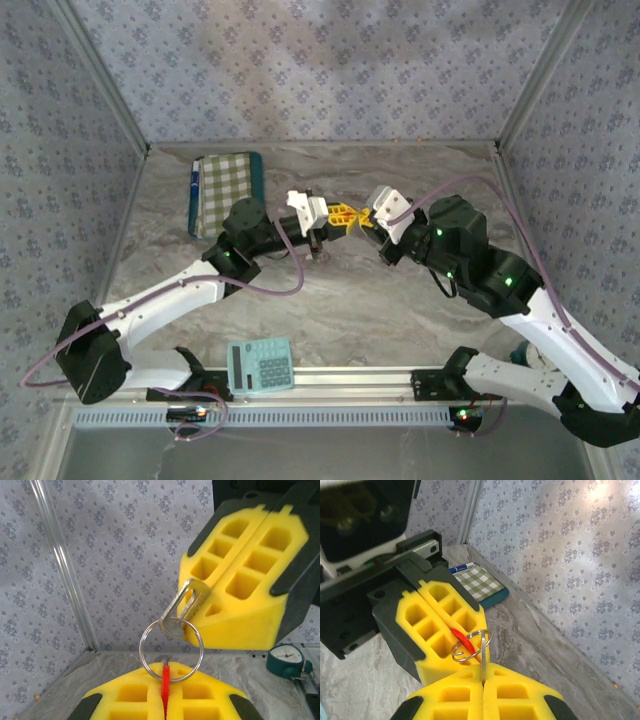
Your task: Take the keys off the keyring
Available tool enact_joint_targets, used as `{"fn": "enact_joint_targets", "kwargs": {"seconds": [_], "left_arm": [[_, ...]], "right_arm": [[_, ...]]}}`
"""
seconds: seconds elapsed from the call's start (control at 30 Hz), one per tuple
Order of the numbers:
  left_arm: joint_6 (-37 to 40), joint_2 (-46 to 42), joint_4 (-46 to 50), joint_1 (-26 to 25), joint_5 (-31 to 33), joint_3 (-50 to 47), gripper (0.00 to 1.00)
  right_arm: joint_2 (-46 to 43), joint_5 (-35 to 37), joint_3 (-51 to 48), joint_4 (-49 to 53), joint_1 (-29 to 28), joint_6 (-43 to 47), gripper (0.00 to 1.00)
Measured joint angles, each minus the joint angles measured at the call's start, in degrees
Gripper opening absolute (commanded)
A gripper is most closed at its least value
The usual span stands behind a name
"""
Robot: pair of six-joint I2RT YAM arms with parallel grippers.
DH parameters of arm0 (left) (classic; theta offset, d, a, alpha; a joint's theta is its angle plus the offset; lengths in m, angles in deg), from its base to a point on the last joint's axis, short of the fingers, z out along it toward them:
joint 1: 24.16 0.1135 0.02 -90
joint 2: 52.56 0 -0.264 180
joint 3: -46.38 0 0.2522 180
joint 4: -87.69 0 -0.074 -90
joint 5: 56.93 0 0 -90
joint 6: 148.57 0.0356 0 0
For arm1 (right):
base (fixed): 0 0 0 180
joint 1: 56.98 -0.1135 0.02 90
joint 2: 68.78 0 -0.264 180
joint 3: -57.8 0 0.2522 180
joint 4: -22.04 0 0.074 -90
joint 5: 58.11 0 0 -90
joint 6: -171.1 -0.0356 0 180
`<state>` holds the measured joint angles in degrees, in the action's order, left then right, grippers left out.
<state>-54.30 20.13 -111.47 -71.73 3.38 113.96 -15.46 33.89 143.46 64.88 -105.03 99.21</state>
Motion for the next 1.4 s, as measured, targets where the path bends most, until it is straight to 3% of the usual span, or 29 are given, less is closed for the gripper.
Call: {"fn": "enact_joint_targets", "kwargs": {"seconds": [0.2, 0.23, 0.37, 0.97, 1.13, 1.4], "left_arm": [[-1.42, -0.37, -0.22, 0.74, -1.77, -0.02, 0.02], [-1.42, -0.37, -0.11, 0.74, -2.05, 0.0, 0.12], [-0.57, -0.26, 2.47, 0.59, -2.19, 0.57, 0.3], [1.68, 2.56, 2.38, -1.73, 2.43, 1.86, 0.4], [1.68, 2.56, 0.68, -1.73, 3.21, 1.86, 0.37], [1.97, 3.06, -0.44, -1.73, 3.65, 1.88, 0.03]], "right_arm": [[-0.52, 0.42, -1.27, -0.22, 0.0, 1.68, 0.0], [-0.52, 0.39, -1.27, -0.22, 0.0, 1.86, 0.0], [-0.46, 0.35, -1.25, -0.2, -0.02, 1.79, 0.0], [1.11, 0.39, 0.98, 2.21, -0.37, 0.07, 0.0], [1.11, 0.39, 1.01, 2.05, -0.46, -0.35, 0.0], [1.09, 0.37, 1.01, 2.19, -0.46, -0.72, 0.0]]}}
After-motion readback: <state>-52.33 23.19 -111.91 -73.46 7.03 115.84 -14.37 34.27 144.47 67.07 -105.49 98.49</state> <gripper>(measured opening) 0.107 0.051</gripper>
